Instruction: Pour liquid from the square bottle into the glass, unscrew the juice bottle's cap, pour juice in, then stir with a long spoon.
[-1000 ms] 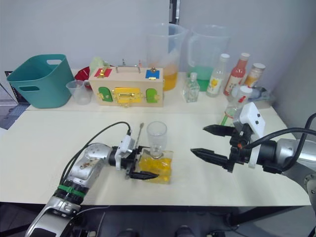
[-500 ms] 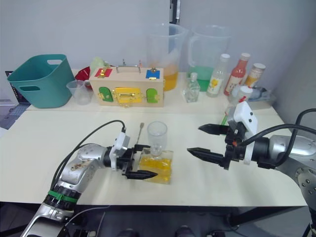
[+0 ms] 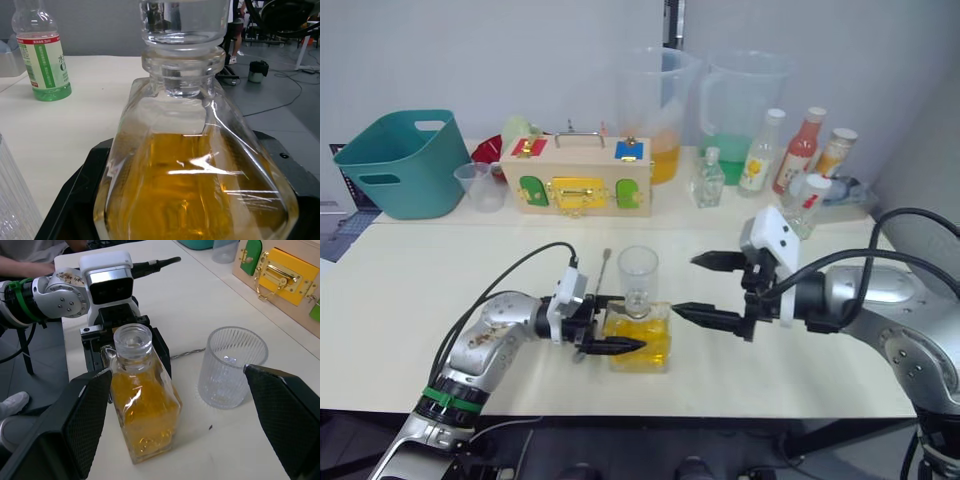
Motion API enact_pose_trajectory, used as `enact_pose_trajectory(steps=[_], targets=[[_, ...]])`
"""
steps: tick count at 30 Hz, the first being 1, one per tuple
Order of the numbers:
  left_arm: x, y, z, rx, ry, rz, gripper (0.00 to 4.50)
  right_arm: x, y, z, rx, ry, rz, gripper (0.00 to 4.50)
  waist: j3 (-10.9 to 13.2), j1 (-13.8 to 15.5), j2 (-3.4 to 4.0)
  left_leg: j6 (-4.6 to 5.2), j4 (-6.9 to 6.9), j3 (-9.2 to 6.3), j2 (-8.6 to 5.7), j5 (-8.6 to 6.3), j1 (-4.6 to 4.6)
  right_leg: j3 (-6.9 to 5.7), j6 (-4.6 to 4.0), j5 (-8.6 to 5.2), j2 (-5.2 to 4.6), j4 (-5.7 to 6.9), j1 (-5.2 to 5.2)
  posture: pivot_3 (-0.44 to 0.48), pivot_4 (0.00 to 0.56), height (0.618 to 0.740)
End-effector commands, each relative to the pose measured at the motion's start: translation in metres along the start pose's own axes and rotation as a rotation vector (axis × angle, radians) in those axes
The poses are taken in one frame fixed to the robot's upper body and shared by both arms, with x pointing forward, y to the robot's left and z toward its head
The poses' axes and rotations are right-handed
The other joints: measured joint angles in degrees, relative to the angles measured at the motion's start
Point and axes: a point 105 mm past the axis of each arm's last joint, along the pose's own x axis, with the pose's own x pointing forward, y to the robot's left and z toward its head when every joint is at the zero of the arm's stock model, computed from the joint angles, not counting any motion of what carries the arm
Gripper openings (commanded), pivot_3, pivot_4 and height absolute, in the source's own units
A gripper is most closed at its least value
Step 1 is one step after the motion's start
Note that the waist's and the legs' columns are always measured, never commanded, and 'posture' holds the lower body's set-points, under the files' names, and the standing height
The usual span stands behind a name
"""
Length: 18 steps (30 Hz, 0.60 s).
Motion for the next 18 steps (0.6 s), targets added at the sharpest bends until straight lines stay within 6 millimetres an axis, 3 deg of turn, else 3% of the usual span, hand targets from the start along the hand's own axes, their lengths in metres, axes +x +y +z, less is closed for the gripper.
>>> enact_pose_trajectory(steps=[1, 12, 18], targets=[[0.003, -0.004, 0.007, 0.041, -0.007, -0.024, 2.83, 0.015, 0.010, 0.009, -0.043, -0.024, 0.057, 4.50, 0.0, 0.0, 0.00, 0.00, 0.00, -0.01, 0.01, 0.00, 0.01, -0.01, 0.00, 0.00, 0.01, 0.03, 0.00, 0.000, 0.150, 0.731], [0.002, -0.004, 0.008, 0.051, 0.023, -0.035, 2.83, 0.047, 0.016, -0.008, -0.040, -0.036, 0.108, 4.50, 0.0, 0.0, 0.00, 0.00, 0.00, -0.03, 0.00, 0.00, -0.01, -0.01, 0.00, 0.00, 0.00, 0.06, -0.04, 0.000, 0.150, 0.731], [0.003, -0.009, 0.007, 0.044, 0.027, -0.040, 2.83, 0.051, 0.018, -0.006, -0.033, -0.084, 0.117, 2.67, 0.0, -0.1, 0.00, 0.00, 0.00, -0.04, 0.00, 0.00, -0.01, -0.01, 0.00, 0.00, 0.01, 0.10, -0.05, 0.000, 0.150, 0.731]])
